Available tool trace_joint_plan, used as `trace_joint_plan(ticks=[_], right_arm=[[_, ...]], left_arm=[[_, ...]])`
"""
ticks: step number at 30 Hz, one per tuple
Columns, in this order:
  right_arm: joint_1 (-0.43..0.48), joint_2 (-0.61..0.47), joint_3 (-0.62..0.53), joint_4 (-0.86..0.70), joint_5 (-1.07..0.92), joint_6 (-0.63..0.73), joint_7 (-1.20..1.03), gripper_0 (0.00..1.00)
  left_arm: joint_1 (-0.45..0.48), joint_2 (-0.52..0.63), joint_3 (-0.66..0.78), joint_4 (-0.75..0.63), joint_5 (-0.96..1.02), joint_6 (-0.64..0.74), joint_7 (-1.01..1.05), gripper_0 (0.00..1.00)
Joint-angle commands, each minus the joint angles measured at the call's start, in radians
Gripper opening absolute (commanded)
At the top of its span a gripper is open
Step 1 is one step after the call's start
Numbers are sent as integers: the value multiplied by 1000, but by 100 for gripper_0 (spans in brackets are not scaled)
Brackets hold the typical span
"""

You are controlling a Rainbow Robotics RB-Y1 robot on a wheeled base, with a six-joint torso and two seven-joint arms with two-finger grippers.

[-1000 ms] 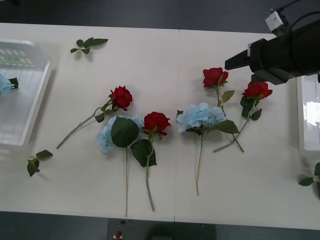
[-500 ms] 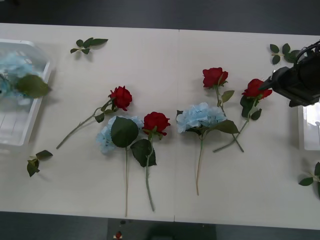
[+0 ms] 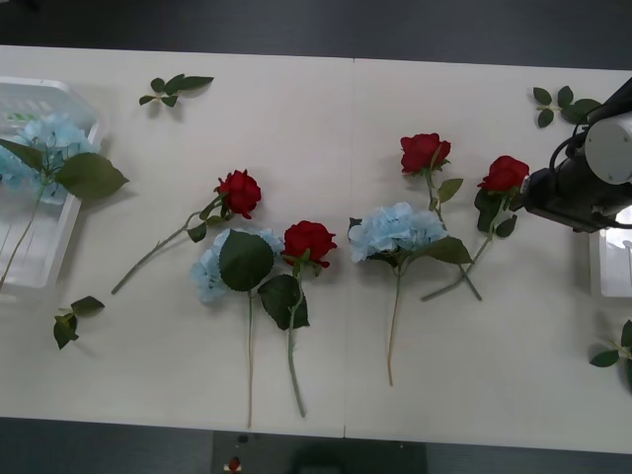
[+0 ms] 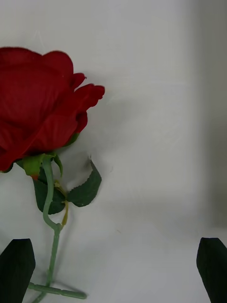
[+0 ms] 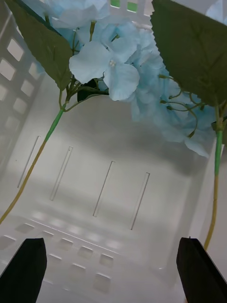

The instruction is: Put the red flowers into the right box and the blue flowers into the left box

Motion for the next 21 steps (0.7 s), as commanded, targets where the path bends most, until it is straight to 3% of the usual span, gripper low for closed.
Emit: trace_joint_plan(ticks=[1,7,10,14,21], right_arm=[[-36,55,-19,39,39,-36,-39,100],[-63,128,-2,96,139,-82,-25,100],[-74,164,1,122,188,-97,-19,100],[-82,196,7,154,224,-123,-13,100],[-80,220,19,183,260,-134,-10,100]], left_arm=[[-6,41,70,-11,116,-11,-22,83],[-6,41,132,-71,292,16,-16,96],[-6,41,196,-141,326,115,-7,100],[-7,41,230,-250,335,202,19,100],[-55,16,165,-373,243,199,108,100]])
